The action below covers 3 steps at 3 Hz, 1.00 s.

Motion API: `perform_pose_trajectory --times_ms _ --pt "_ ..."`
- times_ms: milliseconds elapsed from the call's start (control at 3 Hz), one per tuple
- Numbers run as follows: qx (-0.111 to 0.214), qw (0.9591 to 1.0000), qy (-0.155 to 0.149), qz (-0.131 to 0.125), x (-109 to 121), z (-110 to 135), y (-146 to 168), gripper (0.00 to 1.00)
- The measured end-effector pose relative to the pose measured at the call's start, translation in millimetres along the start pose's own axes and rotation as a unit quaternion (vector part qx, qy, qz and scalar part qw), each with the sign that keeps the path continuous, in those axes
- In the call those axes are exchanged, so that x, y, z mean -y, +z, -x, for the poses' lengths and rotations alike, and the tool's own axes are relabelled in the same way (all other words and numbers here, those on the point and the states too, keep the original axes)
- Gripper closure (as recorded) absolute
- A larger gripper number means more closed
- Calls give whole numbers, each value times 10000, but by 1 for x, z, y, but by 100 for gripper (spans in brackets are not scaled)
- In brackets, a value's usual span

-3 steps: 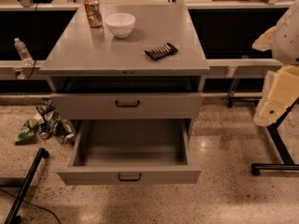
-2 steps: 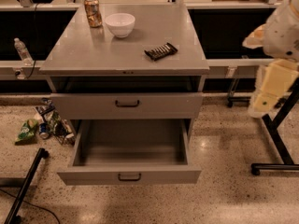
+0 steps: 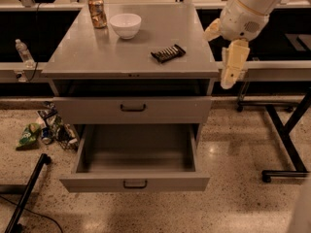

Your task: Place rxbar chocolate into middle drawer

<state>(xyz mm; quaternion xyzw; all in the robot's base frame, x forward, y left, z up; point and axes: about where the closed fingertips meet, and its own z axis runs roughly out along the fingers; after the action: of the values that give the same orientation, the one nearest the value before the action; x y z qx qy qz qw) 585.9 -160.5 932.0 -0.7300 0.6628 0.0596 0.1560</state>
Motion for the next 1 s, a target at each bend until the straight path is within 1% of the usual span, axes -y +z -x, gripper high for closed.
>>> perform_pose_trajectory --times_ms 333,667,1000 --pt "101 9997 -75 -212 19 1 0 0" --pt "100 9997 -67 -227 20 2 0 0" --pt "388 9976 163 -558 44 5 5 0"
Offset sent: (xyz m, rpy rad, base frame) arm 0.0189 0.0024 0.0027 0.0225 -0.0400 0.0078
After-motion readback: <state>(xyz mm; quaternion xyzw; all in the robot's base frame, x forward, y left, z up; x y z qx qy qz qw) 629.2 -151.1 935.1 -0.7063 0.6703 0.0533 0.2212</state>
